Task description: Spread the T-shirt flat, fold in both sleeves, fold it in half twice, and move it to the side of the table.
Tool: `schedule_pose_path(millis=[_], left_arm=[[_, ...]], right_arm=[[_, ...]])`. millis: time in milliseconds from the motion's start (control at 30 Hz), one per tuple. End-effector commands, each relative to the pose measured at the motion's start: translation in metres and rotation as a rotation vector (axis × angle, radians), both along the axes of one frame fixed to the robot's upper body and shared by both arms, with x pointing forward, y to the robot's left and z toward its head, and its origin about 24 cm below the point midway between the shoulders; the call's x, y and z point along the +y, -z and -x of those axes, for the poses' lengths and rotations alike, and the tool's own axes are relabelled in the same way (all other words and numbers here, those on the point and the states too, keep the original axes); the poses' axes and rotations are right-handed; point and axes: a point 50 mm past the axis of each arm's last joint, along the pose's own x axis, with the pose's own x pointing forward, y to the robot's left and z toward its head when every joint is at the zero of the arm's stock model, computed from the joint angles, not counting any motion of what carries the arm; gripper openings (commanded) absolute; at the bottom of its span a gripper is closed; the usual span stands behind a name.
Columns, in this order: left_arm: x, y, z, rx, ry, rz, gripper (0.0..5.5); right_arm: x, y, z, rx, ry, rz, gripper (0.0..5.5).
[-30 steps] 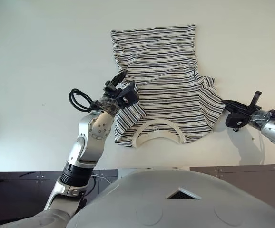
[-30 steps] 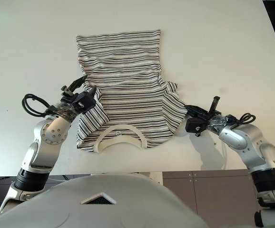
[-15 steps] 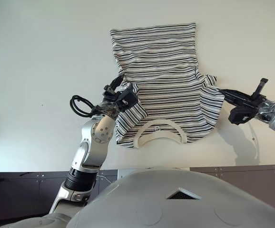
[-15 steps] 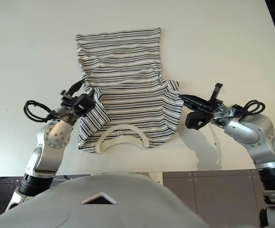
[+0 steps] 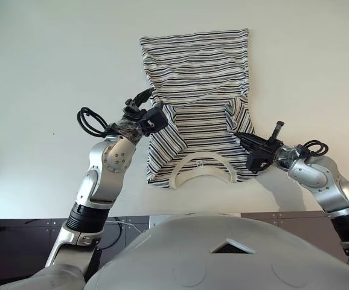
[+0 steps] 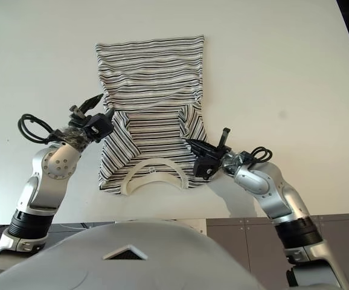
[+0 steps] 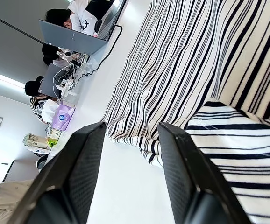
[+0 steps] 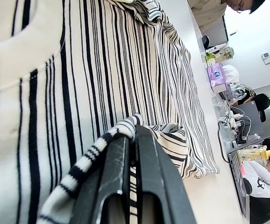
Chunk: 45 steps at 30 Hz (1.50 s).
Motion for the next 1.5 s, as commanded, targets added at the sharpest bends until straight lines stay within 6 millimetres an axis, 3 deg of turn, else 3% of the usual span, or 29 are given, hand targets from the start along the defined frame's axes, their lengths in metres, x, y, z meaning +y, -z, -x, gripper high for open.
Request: schedule_pose_path(millis=[33,100,200,300,367,567,767,1000,1133,1500], left_arm=[[0.012,-0.004,-0.008,-0.010,0.026,-0.048,2.08],[0.023,-0.004,-0.005,0.010,0.065,-0.093,2.08],[0.064,-0.004,0.006,0.120,0.154,-0.225,2.08],[0.093,-0.009,0.025,0.246,0.269,-0.288,2.08],[0.101,-0.010,0.042,0.361,0.385,-0.287,2.32],[0.083,-0.004,0.069,0.537,0.586,-0.194,3.16],[0.066,0.012,0.079,0.546,0.694,-0.203,3.16],[0.059,0.027,0.090,0.560,0.767,-0.216,3.16],[0.054,0.032,0.095,0.558,0.808,-0.212,3.19],[0.057,0.033,0.099,0.552,0.833,-0.198,1.10]], right_arm=[[0.005,0.000,-0.006,-0.024,0.041,-0.008,0.32],[0.005,-0.006,-0.010,-0.024,0.082,-0.072,0.68],[-0.019,-0.027,-0.011,-0.023,0.176,-0.158,1.30],[-0.050,-0.036,-0.006,-0.030,0.186,-0.058,1.84],[-0.068,-0.030,0.005,0.042,0.107,0.089,2.17],[-0.072,-0.024,0.024,0.216,-0.124,0.264,2.88],[-0.055,-0.026,0.018,0.178,-0.281,0.282,2.88],[-0.058,-0.024,0.013,0.173,-0.330,0.300,2.88],[-0.060,-0.022,0.009,0.170,-0.336,0.304,2.29],[-0.054,-0.019,0.011,0.165,-0.355,0.274,0.12]])
